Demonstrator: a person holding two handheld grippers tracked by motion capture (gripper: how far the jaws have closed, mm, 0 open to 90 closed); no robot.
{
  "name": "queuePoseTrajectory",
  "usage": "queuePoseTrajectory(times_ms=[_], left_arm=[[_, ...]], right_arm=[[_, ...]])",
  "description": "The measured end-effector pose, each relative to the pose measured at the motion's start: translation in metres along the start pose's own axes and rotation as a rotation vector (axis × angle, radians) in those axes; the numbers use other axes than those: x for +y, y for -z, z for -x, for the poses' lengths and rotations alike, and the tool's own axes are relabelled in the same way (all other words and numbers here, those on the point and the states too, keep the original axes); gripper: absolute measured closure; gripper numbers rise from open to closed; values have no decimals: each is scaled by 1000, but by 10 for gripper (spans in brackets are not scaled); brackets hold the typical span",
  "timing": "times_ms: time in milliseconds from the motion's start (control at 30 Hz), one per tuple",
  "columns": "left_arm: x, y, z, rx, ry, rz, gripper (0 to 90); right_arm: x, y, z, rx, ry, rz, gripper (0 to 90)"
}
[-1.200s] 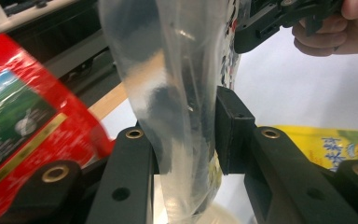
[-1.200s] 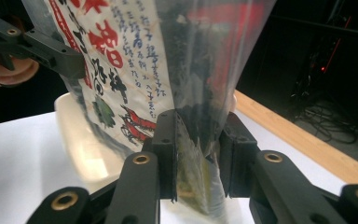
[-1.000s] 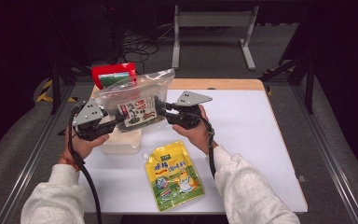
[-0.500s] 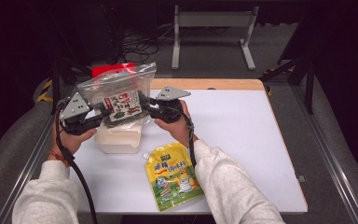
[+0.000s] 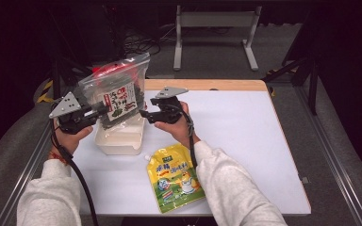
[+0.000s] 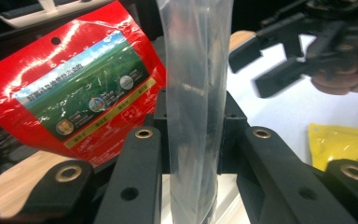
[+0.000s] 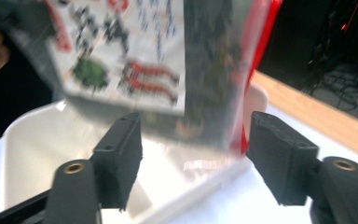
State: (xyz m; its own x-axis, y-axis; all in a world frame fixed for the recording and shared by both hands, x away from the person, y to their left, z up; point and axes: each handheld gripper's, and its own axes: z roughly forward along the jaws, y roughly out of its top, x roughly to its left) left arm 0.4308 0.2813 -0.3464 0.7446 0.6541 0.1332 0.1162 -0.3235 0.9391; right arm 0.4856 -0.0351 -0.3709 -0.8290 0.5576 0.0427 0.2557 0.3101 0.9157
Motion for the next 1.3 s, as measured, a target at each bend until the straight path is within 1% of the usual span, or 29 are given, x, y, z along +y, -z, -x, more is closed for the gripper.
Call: queuePoseTrajectory(times_ms=[33,67,100,133,167,200,300,367,400,433,467,500,533,567,667,767,833,867,900,933,967,1000,1067,1100,1167,1200,1233,1267,1300], left_arm=[[1,-1,-1,2,-10,-6,756],[1,-2,-2,-3,-15,-4,756],[3,-2,-4,-7,-31,-15,756],[4,-2,-5,-15,-26,-23,756],[5,-2,-8,-15,-32,-29,755],[5,-3,-10,-11,-39,-35,755],[2,-3,-14,-31,-27,-25,756],[2,-2,-17,-42,-39,-31,757],[3,-1,-17,-55,-46,-42,759],[4,0,-17,-42,-46,-51,759],[3,2,-18,-41,-45,-48,758],[3,2,-18,-41,-45,-48,758],[2,4,-19,-37,-40,-45,758],[2,4,-19,-28,-41,-48,758],[2,3,-18,-22,-37,-51,757],[4,-4,-15,-16,-48,-69,758],[4,-5,-15,-17,-43,-69,758],[3,-7,-15,-18,-43,-87,758],[3,-10,-14,-20,-63,-115,759],[2,-15,-12,-23,-73,-153,759],[1,-19,-11,-20,-73,-156,759],[-1,-22,-11,-21,-56,-134,758],[-10,-25,-12,-7,-15,-93,757],[-13,-26,-12,-4,-2,-84,757],[-19,-24,-12,-13,23,-53,758],[-21,-23,-13,-11,20,-46,758],[-25,-22,-13,-12,39,-34,759],[-25,-22,-13,-12,39,-34,759],[-31,-19,-13,-10,53,-17,760]], right_arm=[[-3,5,1,3,6,-4,342],[-9,17,2,2,16,-17,341],[-12,23,3,9,16,-28,329],[-17,31,6,18,4,-34,329],[-22,41,8,19,-2,-21,341],[-29,54,11,19,-4,-23,340],[-44,86,18,8,-3,-21,335],[-52,106,22,-1,-9,-18,333],[-59,123,24,-7,-9,-20,332],[-65,137,27,-5,-10,-18,328],[-70,147,28,-16,-10,-24,323],[-70,147,28,-16,-10,-24,323],[-83,167,33,-40,-14,-25,323],[-83,167,33,-40,-14,-25,323],[-97,184,36,-60,-30,-48,320],[-108,198,34,-66,-21,-102,306],[-109,200,33,-62,-17,-107,304],[-110,202,31,-61,-13,-117,298],[-112,204,29,-60,-6,-125,297],[-113,205,28,-51,-4,-128,296],[-114,206,27,-43,-3,-135,295],[-115,206,26,-46,4,-138,296],[-116,207,25,-37,3,-129,298],[-116,207,25,-37,2,-130,298],[-116,208,25,-36,-1,-125,298],[-117,208,25,-36,-3,-125,298],[-117,208,25,-34,-4,-128,298],[-117,208,25,-34,-3,-131,297],[-117,207,25,-36,0,-134,296]])
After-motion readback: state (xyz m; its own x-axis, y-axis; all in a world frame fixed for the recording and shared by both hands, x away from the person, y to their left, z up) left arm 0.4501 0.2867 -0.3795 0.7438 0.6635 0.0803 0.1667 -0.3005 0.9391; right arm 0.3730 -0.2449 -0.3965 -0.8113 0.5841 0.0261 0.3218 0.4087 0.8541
